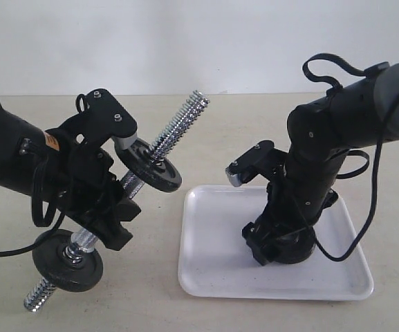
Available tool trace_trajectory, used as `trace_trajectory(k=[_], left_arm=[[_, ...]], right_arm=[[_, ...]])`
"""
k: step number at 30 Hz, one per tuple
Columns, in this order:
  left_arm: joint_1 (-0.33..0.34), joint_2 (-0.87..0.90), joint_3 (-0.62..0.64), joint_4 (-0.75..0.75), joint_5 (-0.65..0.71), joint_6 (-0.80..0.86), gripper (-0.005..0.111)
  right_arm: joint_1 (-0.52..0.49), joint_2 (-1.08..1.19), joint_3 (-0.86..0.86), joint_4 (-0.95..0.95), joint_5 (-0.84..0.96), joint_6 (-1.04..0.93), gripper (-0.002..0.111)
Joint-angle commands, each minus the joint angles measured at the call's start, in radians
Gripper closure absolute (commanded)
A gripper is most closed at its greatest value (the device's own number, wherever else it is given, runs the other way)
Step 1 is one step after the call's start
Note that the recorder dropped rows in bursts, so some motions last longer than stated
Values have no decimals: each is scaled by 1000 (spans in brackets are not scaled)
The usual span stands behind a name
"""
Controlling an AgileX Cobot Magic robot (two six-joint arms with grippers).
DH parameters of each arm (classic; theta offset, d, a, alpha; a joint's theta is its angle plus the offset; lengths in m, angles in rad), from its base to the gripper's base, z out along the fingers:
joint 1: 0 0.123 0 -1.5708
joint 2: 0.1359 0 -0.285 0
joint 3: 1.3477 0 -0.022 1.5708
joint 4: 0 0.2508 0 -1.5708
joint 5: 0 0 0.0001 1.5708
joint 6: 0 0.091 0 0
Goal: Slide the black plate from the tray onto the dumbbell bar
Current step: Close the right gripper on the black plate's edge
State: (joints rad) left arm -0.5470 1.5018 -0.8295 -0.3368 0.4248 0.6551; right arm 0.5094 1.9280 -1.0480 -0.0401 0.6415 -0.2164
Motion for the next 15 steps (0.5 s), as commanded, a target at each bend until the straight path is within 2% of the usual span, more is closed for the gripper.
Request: trace_trajectory(k=[1, 15], left_arm=[[2, -59, -29, -41, -137, -7, 102], [2, -59, -29, -41, -137, -4, 102]], right_arm=[[0, 48, 12, -17, -33, 15, 3], [0, 47, 12, -17, -28, 15, 3]])
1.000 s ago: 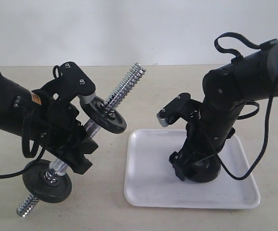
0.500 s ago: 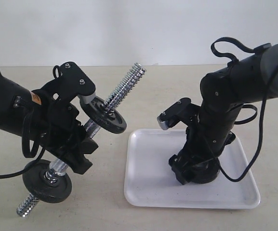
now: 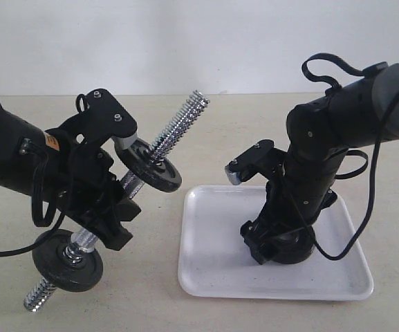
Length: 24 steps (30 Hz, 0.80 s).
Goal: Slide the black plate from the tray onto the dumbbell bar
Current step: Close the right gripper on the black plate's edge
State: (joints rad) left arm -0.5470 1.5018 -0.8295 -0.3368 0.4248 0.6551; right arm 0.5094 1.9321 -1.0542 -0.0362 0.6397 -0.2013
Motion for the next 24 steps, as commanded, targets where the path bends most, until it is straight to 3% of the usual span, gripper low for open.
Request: trace_trajectory(k=[1, 5, 8, 10, 11, 17, 24], left_arm=[[2, -59, -29, -41, -137, -4, 102], [2, -59, -29, -41, -135, -4, 102], [2, -59, -29, -41, -133, -4, 102], [2, -59, -29, -41, -133, -4, 102], [2, -59, -29, -41, -133, -4, 102], [2, -59, -29, -41, -133, -4, 102], [2, -59, -29, -41, -133, -4, 102]], right_arm=[[0, 43, 18, -21, -26, 0, 3], [0, 43, 18, -21, -20, 0, 5], [0, 43, 18, -21, -20, 0, 18], [0, 43, 18, -21, -16, 0, 34], [0, 43, 18, -21, -16, 0, 50], [0, 43, 18, -21, -6, 0, 107], [0, 46, 18, -29, 37, 1, 108]])
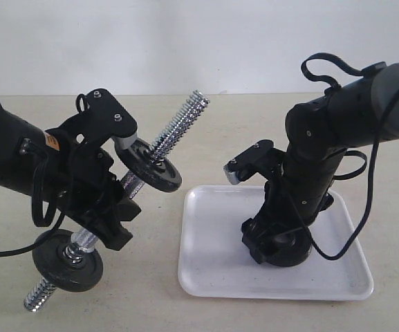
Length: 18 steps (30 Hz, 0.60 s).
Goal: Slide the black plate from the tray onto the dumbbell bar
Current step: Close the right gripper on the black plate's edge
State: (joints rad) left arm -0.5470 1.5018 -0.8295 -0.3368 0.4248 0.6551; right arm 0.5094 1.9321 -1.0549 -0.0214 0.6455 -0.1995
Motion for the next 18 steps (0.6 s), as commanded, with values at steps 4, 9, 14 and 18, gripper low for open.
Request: trace_trajectory(k=[4, 9, 14, 18], left_arm=[[2, -59, -29, -41, -133, -4, 102], [2, -59, -29, -41, -133, -4, 102], [2, -59, -29, -41, -133, -4, 102], [2, -59, -29, -41, -133, -4, 102]], right_arm=[[0, 45, 19, -44, 55, -28, 108], [0, 45, 19, -50, 31, -27, 108], [0, 45, 19, -50, 31, -27, 108], [0, 44, 19, -55, 47, -27, 108]])
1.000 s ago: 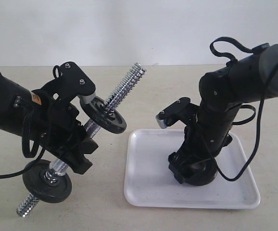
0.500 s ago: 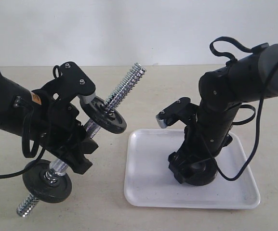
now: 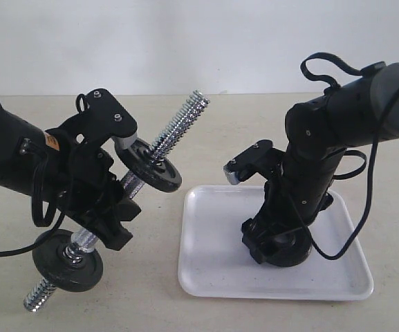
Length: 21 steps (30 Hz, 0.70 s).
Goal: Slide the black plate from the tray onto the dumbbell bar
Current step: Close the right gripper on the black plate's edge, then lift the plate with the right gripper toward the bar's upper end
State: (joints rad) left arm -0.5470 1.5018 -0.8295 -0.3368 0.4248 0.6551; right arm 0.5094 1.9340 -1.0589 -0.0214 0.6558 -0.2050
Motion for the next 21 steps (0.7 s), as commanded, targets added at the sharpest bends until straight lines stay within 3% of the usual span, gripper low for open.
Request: trace_trajectory(k=[1, 15, 21], left_arm=[[2, -59, -29, -41, -133, -4, 102], [2, -59, -29, -41, -130, -4, 102], [2, -59, -29, -41, -123, 0, 102]], right_arm=[[0, 42, 21, -65, 49, -22, 108], [0, -38, 19, -72, 92, -20, 108], [0, -122, -24, -71, 230, -46, 108]])
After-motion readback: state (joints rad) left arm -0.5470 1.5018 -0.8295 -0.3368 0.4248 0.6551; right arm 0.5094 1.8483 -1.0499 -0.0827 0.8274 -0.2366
